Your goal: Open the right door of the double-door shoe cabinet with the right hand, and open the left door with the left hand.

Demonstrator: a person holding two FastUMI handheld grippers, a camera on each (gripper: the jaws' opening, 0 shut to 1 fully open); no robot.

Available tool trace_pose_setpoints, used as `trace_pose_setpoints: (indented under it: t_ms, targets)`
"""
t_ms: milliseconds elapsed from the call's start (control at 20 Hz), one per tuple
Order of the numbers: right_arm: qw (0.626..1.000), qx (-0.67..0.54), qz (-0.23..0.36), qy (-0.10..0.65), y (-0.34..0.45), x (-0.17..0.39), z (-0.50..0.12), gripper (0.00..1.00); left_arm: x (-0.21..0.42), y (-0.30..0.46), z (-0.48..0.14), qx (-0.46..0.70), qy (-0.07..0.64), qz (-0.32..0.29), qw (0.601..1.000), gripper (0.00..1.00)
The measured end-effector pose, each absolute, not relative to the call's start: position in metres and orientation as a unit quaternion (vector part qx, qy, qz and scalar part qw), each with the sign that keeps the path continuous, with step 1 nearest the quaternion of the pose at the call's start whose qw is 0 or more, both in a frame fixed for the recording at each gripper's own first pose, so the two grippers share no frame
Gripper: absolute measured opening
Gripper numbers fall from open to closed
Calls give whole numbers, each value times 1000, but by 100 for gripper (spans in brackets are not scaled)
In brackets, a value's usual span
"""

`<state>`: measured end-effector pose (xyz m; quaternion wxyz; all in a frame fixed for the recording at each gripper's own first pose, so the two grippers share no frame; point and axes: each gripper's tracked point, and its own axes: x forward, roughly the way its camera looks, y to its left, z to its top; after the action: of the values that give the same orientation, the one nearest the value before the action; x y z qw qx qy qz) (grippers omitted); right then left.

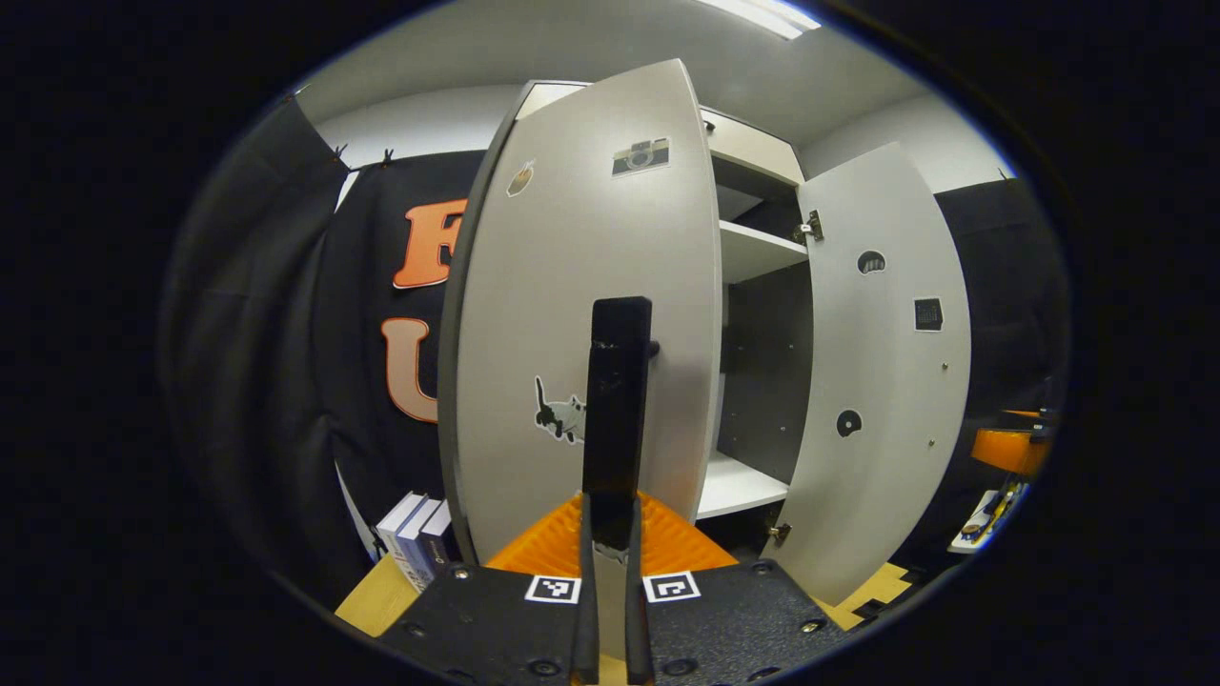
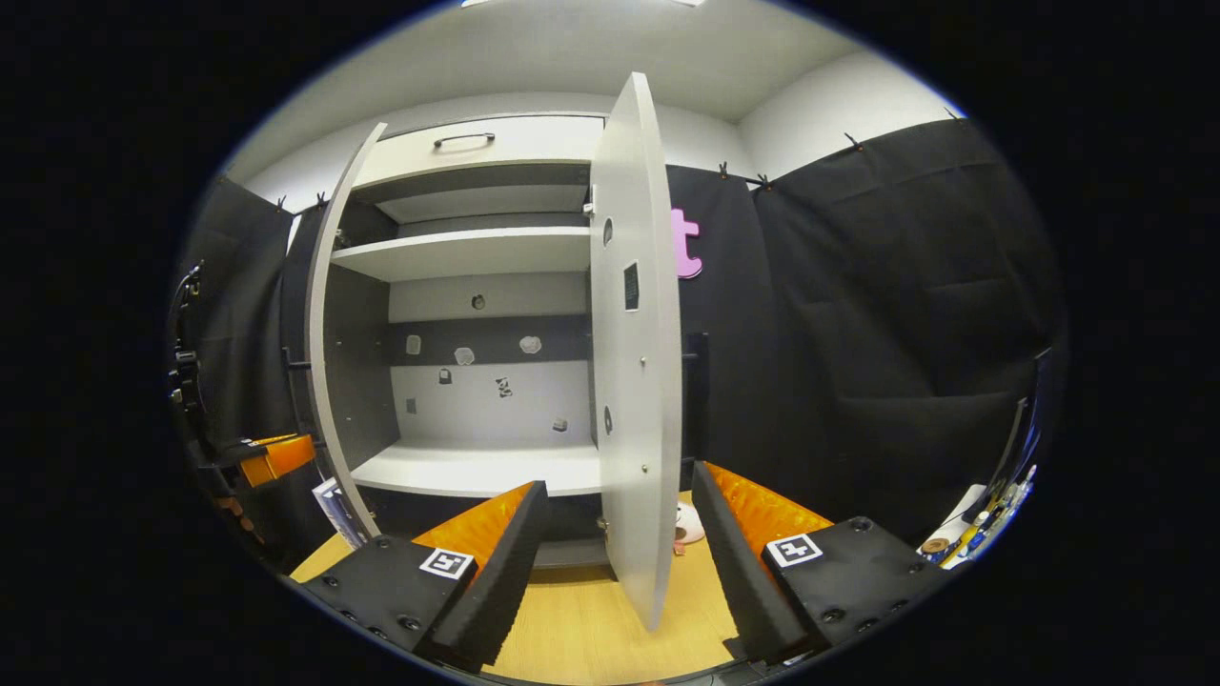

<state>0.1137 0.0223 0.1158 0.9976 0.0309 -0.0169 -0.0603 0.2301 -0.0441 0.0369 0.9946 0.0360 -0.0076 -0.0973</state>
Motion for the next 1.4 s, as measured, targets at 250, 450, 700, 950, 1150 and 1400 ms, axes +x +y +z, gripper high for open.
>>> trace_pose_setpoints:
  t_ms: [250,450,700,950,1150,1400]
  targets:
    - [998,31,-41,-22,40,114,117,89,219,-17,40,2,-6,-85,996,6]
    - [999,26,-28,-24,49,112,118,96,207,17,45,19,-11,-47,999,3]
    - [1000,23,-9,-16,68,114,111,96,208,60,50,16,-9,-28,999,2]
    - [1000,22,11,-12,90,118,110,96,211,89,54,18,-7,-12,1000,0]
    - [1000,23,11,-18,93,120,114,96,211,90,53,26,-5,-21,999,2]
    - [1000,15,8,-12,89,122,108,96,202,92,53,11,-7,-13,1000,1]
